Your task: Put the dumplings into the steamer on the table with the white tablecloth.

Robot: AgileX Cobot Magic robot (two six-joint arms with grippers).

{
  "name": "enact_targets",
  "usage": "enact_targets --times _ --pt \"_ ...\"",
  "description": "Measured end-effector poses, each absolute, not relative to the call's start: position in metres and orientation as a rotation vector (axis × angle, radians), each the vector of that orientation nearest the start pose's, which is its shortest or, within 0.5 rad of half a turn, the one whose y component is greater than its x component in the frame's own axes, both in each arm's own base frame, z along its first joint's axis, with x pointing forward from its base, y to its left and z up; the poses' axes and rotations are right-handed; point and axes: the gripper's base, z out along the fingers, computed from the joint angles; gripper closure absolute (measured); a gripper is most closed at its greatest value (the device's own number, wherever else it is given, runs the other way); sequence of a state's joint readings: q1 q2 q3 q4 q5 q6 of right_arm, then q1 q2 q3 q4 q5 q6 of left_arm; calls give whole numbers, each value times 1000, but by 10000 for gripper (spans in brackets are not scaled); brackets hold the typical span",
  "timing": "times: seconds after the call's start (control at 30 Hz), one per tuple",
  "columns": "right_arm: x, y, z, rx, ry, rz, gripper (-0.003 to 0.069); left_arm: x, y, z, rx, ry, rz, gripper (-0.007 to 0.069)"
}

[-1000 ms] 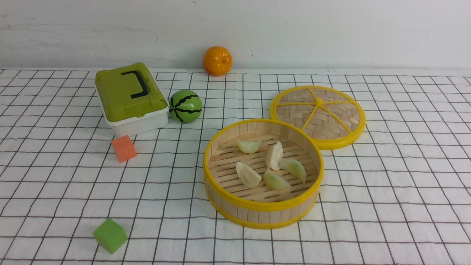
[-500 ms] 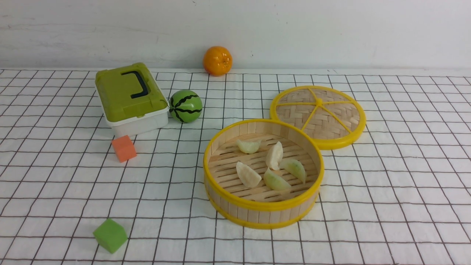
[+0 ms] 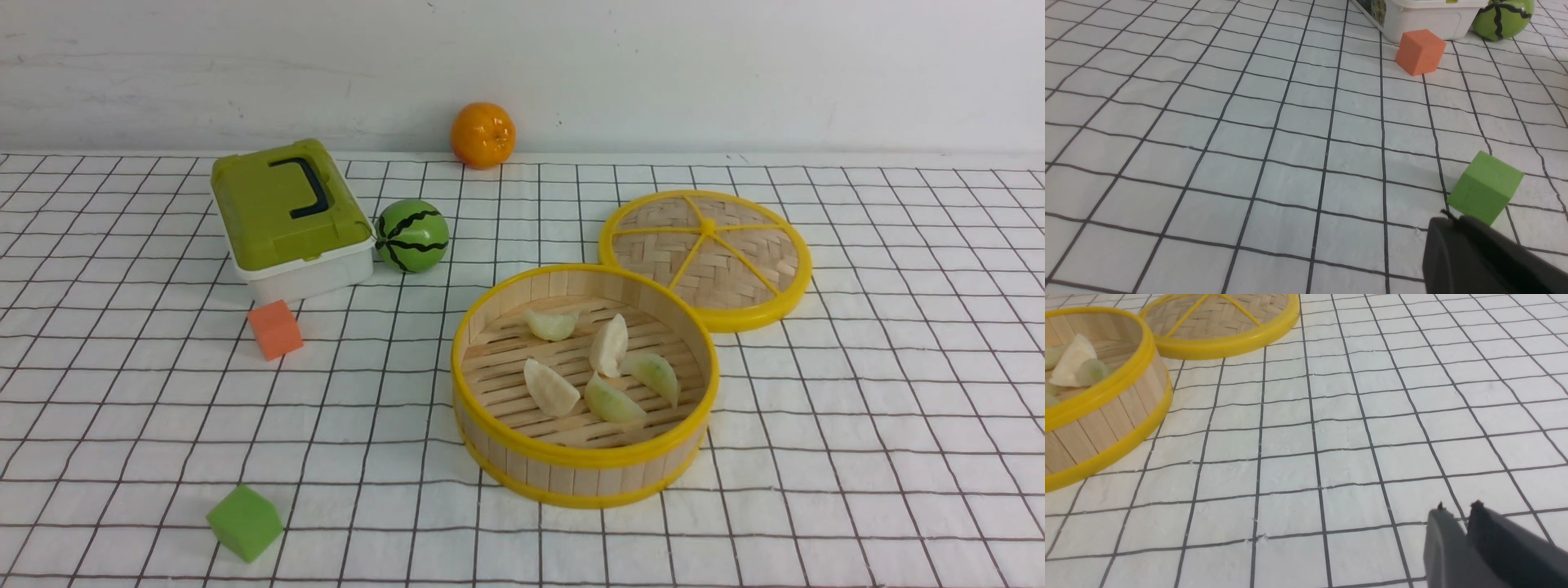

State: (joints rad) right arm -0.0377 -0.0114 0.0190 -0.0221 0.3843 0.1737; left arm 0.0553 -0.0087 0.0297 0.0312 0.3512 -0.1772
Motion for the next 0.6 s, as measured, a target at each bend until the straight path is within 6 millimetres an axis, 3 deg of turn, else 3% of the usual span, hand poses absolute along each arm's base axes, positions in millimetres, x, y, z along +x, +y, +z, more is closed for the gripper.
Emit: enact_targets --times 0.6 --pt "52 -3 173 185 1867 72 548 53 4 172 -196 1846 -54 629"
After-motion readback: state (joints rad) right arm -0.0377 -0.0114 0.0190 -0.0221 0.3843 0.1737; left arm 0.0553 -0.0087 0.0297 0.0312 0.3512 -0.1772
